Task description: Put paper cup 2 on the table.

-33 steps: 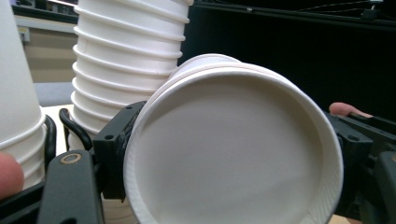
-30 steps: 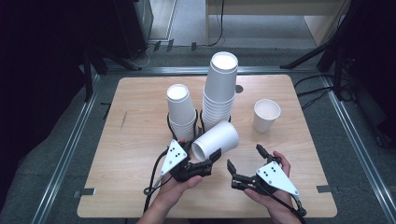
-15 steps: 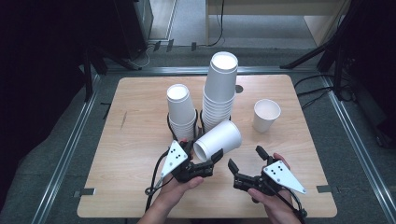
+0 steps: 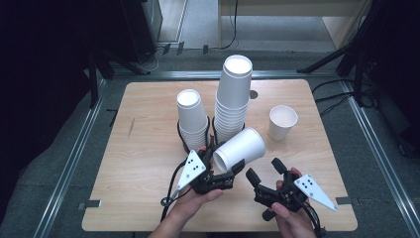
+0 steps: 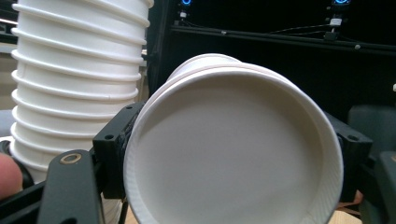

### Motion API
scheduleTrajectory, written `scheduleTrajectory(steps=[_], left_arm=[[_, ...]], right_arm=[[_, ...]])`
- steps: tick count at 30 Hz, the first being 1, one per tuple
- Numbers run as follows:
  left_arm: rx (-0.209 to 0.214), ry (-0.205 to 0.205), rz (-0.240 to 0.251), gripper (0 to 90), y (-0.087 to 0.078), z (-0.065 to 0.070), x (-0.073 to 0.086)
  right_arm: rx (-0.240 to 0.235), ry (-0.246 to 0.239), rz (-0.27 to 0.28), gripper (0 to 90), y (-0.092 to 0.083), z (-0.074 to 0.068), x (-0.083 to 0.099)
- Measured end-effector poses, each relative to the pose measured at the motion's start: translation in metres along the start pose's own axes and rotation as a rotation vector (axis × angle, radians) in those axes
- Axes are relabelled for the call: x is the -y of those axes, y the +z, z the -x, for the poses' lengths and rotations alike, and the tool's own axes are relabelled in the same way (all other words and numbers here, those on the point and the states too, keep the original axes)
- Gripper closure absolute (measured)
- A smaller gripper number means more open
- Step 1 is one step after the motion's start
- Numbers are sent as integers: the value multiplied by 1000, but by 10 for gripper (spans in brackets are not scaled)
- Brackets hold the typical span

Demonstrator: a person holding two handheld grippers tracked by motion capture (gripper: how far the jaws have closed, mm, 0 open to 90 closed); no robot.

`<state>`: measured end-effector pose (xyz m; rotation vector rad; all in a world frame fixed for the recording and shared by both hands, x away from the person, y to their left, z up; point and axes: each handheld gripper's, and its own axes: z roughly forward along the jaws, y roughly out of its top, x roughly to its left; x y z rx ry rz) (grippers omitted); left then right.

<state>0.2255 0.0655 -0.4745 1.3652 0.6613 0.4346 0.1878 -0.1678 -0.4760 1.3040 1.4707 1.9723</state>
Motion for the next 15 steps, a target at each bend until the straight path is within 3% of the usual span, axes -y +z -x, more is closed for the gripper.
scheduleTrajectory(steps=[2, 3, 4, 9, 12, 15], left_arm=[[4, -6, 5, 226, 1, 0, 1], [7, -11, 13, 226, 1, 0, 1], [7, -9, 16, 226, 1, 0, 1], [10, 0, 34, 226, 2, 2, 1], [16, -1, 49, 225, 1, 2, 1], [21, 5, 56, 226, 0, 2, 0]], right_arm=[[-31, 73, 16, 0, -1, -1, -2], [-36, 85, 17, 0, -1, -1, -2], [-42, 130, 19, 0, -1, -1, -1], [-56, 266, 5, 0, 1, -2, 1], [-91, 402, 1, 0, 3, -2, 1], [-104, 488, -1, 0, 5, -3, 1]])
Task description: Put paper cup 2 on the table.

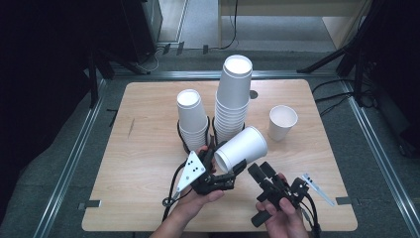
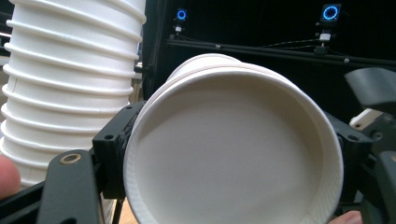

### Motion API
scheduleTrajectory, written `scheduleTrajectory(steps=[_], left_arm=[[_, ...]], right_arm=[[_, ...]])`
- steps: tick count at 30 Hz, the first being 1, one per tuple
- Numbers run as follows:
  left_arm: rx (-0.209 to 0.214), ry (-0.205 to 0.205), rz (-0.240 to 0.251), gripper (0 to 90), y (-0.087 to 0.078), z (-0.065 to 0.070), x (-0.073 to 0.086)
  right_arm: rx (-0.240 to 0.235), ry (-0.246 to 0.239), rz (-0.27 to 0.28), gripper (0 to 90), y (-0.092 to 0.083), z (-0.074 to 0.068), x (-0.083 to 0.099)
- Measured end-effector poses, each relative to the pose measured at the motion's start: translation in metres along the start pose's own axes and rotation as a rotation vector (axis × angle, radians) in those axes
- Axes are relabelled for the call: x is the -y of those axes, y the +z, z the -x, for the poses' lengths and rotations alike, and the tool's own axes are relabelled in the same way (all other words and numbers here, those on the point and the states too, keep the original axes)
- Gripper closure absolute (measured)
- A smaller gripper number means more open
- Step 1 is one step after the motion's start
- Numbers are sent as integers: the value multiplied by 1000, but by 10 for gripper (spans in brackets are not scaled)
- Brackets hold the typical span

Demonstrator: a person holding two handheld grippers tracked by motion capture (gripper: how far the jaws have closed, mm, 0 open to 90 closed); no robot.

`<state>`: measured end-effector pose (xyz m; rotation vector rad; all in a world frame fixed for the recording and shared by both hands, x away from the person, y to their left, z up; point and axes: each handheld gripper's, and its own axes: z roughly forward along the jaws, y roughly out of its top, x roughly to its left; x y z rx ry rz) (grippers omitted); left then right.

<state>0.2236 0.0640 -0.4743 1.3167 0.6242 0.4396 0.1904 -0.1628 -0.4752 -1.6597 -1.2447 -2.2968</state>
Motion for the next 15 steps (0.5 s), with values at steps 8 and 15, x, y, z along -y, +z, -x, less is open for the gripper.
scheduleTrajectory(steps=[8, 15], left_arm=[[12, 5, -2, 226, 3, 8, 6], [20, 18, -10, 226, 7, 16, 13]], right_arm=[[3, 169, 15, 0, 1, 5, -4], [31, 255, 34, 0, 3, 11, -6]])
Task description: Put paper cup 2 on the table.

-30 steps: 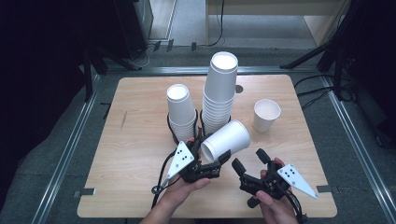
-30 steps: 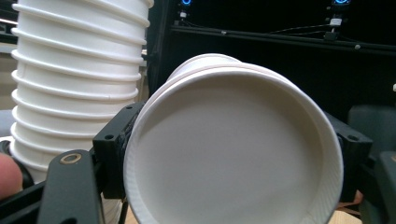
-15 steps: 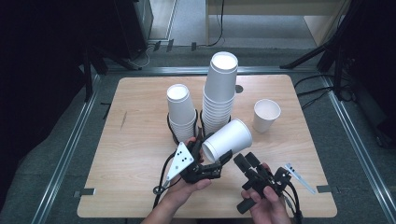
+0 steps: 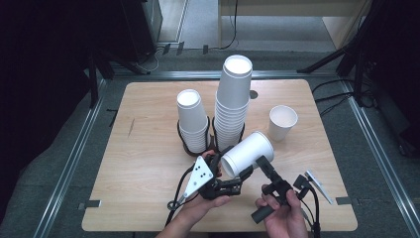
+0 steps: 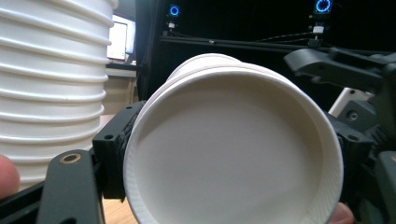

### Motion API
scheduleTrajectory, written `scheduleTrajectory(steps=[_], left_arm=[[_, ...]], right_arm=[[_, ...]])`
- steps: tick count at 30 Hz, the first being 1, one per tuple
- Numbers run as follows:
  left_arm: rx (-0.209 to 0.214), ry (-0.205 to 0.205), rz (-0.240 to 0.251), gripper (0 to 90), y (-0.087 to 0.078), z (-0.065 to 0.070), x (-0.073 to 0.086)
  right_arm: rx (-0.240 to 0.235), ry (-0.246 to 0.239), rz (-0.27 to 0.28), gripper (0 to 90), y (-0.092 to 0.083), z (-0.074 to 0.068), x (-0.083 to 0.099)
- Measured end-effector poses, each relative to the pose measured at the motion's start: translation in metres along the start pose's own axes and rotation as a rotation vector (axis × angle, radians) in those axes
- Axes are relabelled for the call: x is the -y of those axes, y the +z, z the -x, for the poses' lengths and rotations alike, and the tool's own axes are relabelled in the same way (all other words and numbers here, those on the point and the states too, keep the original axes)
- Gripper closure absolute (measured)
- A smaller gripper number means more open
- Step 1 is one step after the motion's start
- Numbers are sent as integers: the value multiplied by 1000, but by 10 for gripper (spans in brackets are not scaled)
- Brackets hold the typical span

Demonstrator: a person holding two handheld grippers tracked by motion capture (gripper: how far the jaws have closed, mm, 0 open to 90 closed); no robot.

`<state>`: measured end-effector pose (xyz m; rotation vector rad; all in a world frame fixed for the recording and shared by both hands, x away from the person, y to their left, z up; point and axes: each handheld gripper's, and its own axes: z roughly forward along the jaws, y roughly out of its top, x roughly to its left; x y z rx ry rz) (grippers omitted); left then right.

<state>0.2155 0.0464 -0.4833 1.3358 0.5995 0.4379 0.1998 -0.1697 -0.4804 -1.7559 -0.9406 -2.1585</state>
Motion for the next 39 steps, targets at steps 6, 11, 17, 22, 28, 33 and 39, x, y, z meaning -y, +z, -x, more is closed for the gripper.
scheduleTrajectory(steps=[6, 11, 17, 22, 28, 33, 39], left_arm=[[4, 18, -8, 226, 1, 5, 5], [7, 24, -9, 225, 0, 7, 8], [14, 36, -12, 226, 0, 12, 11], [18, 48, -22, 226, -1, 15, 13], [18, 59, -29, 225, -1, 17, 15], [18, 54, -26, 223, -2, 15, 16], [12, 52, -55, 213, -2, 15, 16]], right_arm=[[25, 27, 0, 0, 2, 5, 1], [21, 44, -2, 0, 5, 6, 2], [29, 75, -12, 0, 9, 8, 2], [26, 99, -17, 0, 10, 11, 1], [19, 118, -31, 0, 13, 15, 2], [6, 153, -47, 44, 13, 16, 2], [5, 149, -49, 96, 12, 16, 4]])
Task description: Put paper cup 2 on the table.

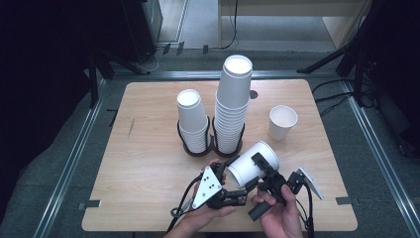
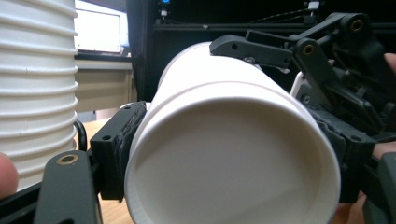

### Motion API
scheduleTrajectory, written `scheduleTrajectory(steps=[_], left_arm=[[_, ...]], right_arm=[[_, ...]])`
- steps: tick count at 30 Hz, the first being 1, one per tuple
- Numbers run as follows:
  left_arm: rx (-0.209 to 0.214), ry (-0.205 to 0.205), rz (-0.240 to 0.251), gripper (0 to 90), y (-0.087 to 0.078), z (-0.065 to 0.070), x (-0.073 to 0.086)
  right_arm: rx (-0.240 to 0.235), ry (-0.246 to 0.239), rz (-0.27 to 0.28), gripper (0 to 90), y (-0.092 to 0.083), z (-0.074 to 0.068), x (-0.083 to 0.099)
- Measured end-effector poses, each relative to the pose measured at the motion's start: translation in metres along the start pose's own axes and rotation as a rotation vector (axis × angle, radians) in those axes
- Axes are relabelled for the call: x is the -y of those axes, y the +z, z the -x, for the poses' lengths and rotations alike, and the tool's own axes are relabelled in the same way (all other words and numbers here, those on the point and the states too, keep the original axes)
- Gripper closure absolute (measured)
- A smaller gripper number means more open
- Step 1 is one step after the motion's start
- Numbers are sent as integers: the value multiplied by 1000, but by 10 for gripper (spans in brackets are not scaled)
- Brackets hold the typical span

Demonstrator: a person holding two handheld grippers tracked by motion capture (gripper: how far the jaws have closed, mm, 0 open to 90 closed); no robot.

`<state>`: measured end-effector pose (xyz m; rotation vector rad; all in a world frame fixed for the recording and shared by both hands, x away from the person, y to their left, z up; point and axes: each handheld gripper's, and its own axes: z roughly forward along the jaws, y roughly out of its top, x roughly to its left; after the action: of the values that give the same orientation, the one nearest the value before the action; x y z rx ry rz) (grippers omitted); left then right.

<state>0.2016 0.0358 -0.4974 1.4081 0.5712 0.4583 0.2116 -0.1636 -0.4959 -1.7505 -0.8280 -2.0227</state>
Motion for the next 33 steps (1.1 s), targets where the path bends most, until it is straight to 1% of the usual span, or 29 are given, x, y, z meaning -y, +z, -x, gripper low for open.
scheduleTrajectory(steps=[4, 8, 9, 10, 12, 13, 15, 16, 17, 18, 20, 22, 23, 25, 26, 27, 28, 30, 33], left_arm=[[21, 6, -1, 206, -1, -3, 0], [18, 5, 3, 197, -2, -3, -1], [19, -4, 0, 194, -2, -3, -2], [22, -17, -12, 192, -2, -4, -3], [21, -19, -36, 170, -3, -4, -5], [20, -20, -60, 150, -3, -6, -6], [14, -36, -95, 93, -4, -7, -8], [10, -39, -107, 66, -4, -8, -9], [11, -41, -113, 41, -4, -9, -9], [9, -45, -128, 23, -5, -10, -10], [2, -50, -145, 21, -6, -11, -10], [-2, -55, -152, 19, -7, -12, -10], [-2, -55, -157, 16, -8, -12, -10], [-10, -53, -164, 15, -10, -13, -10], [-11, -55, -168, 15, -11, -13, -10], [-14, -54, -172, 15, -13, -14, -11], [-17, -54, -175, 15, -13, -15, -11], [-24, -48, -180, 15, -15, -16, -11], [-32, -51, -185, 15, -17, -18, -11]], right_arm=[[-6, -28, 6, 112, -1, -1, 2], [-12, -51, 16, 123, -1, -2, 4], [-18, -56, 16, 125, -1, -2, 4], [-19, -60, 17, 126, -1, -3, 4], [-20, -73, 19, 127, -1, -3, 5], [-23, -74, 19, 127, -1, -4, 5], [-20, -86, 22, 128, -1, -4, 4], [-21, -88, 23, 128, -1, -3, 4], [-22, -104, 33, 129, -1, -3, 3], [-20, -109, 33, 129, -1, -3, 2], [-20, -118, 41, 129, 0, -3, 1], [-17, -140, 57, 130, 1, -2, -1], [-18, -140, 58, 130, 1, -3, -2], [-17, -168, 70, 130, 2, -3, -4], [-14, -175, 72, 130, 3, -3, -5], [-15, -193, 79, 130, 3, -3, -6], [-5, -226, 86, 131, 4, -3, -8], [-1, -232, 91, 131, 5, -1, -11], [11, -266, 108, 132, 5, 0, -15]])
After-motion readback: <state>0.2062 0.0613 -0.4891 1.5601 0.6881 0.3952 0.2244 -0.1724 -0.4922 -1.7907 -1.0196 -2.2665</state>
